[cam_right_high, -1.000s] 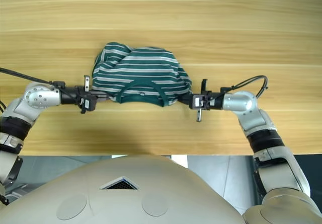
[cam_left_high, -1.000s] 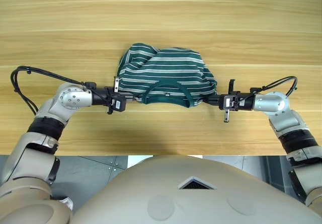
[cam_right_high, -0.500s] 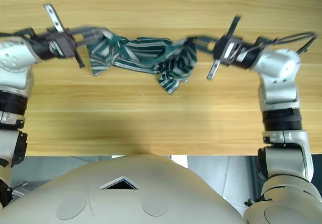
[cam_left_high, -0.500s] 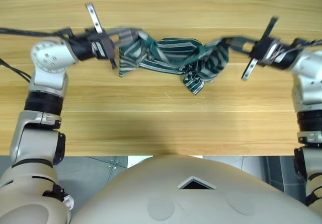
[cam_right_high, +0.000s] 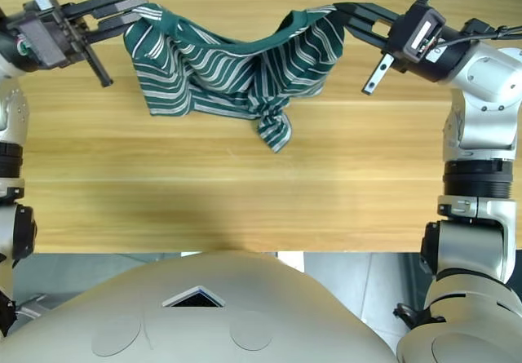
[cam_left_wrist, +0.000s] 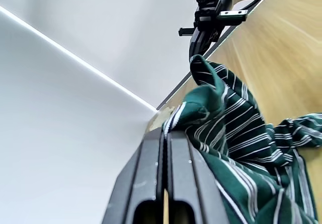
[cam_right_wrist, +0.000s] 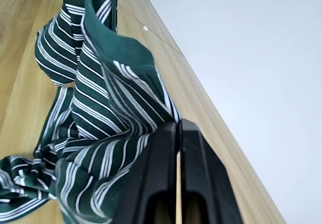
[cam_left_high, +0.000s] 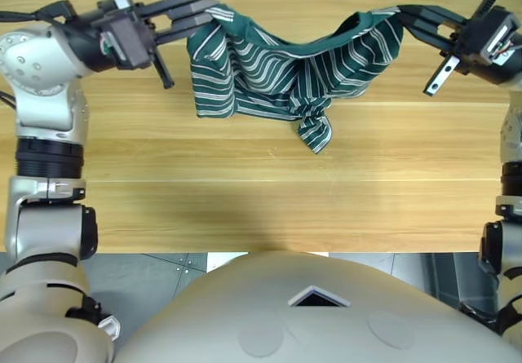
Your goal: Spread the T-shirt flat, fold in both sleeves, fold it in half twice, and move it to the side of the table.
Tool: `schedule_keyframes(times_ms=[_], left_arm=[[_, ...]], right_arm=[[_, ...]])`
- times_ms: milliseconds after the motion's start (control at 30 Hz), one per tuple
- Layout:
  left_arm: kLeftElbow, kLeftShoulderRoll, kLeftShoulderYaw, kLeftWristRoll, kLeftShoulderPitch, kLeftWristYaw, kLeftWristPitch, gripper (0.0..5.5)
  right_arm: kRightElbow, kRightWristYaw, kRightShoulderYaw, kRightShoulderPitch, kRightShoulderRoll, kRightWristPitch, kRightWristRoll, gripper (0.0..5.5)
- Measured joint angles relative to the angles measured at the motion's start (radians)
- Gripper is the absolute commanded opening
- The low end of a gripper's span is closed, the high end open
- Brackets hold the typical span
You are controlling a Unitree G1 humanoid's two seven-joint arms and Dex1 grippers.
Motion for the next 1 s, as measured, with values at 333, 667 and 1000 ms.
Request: schedule_keyframes(times_ms=[333, 667, 1000], left_arm=[[-0.659, 0.16, 0.535, -0.652, 0.294, -0.214, 0.187, 0.0], [-0.425, 0.13, 0.441, -0.461, 0.071, -0.269, 0.36, 0.0], [0.607, -0.137, 0.009, 0.248, -0.806, 0.316, 0.393, 0.0]], right_arm=[[-0.471, 0.425, -0.705, 0.292, -0.108, 0.266, 0.85, 0.03], [-0.374, 0.451, -0.546, 0.178, -0.078, 0.34, 0.61, 0.03], [0.568, -0.407, 0.062, -0.804, 0.089, 0.276, -0.334, 0.03]])
